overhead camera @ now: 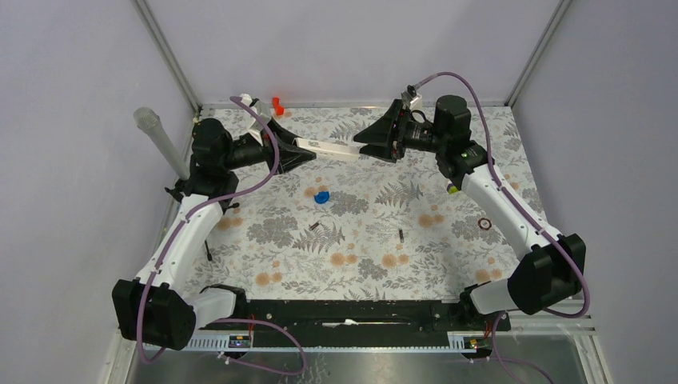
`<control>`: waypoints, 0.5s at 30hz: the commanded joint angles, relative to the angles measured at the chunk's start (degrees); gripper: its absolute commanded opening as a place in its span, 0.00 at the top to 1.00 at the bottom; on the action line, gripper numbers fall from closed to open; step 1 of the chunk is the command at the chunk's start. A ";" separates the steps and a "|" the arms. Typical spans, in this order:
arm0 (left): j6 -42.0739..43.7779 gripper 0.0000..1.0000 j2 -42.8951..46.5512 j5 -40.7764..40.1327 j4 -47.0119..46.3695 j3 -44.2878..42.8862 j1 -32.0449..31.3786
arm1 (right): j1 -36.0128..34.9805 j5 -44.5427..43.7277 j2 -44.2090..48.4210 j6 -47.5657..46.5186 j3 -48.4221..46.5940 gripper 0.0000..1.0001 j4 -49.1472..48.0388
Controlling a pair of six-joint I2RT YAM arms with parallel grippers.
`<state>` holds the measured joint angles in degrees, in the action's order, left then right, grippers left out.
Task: Load the batteries into the remote control
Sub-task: Remove the battery cover from the remote control.
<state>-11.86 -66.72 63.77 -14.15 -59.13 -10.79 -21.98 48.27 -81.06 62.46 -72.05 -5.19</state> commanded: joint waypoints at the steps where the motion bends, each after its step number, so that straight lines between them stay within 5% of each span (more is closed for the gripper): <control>1: 2.45 1.00 1.10 -1.31 -1.14 -3.00 -0.46 | -0.15 -4.27 1.01 -5.24 -2.96 0.28 4.83; 9: 2.85 1.00 1.20 -1.56 -0.61 -3.38 -0.46 | -0.17 -8.04 1.11 -8.60 -3.92 0.29 10.63; 15: 1.48 1.00 1.15 -1.16 -2.08 -3.20 -0.94 | -0.38 -2.87 -0.26 -3.21 -2.19 0.33 2.39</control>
<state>-10.33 -66.72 62.74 -12.51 -59.31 -11.29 -21.98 41.89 -81.06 56.36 -73.34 3.95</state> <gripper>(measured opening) 0.349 0.690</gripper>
